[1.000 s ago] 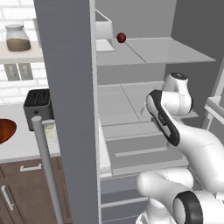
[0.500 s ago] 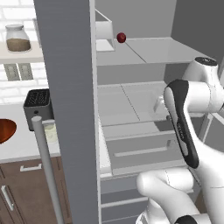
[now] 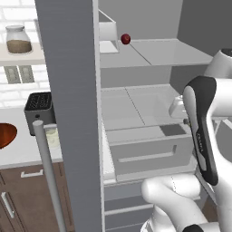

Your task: Grab a lemon wedge from the fridge and one ice cube from the ice bowl, and put them in the glass of lemonade.

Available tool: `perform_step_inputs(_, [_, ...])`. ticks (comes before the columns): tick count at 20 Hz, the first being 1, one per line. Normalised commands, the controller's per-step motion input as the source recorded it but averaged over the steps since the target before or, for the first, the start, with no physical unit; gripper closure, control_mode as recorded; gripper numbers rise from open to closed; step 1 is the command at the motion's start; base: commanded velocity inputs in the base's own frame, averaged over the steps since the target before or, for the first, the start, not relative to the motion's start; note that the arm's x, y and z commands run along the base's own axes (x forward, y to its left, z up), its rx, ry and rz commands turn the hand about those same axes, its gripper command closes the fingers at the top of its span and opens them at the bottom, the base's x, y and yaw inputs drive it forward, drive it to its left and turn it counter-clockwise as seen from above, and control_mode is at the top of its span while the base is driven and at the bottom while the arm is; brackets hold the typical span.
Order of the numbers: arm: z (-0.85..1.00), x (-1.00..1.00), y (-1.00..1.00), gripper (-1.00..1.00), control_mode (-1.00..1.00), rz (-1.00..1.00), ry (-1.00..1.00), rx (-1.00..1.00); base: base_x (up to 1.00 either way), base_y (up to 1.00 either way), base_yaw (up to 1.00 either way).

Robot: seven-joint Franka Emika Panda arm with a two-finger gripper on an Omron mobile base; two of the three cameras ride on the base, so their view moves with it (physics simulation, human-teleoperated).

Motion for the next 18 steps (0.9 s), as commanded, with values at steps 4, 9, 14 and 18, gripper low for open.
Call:
perform_step_inputs(4, [0.0,-0.01,0.0,1.0,-1.0,0.0,0.0,0.0,0.0,0.0,0.0])
perform_step_inputs(9, [0.0,-0.09,0.0,1.0,1.0,0.0,0.0,0.0,-0.78,0.0,-0.01])
perform_step_inputs(14, [0.0,0.0,0.0,1.0,1.0,0.0,0.0,0.0,-1.0,0.02,0.0])
perform_step_inputs(18, [0.0,0.0,0.0,1.0,1.0,0.0,0.0,0.0,-1.0,0.44,0.16])
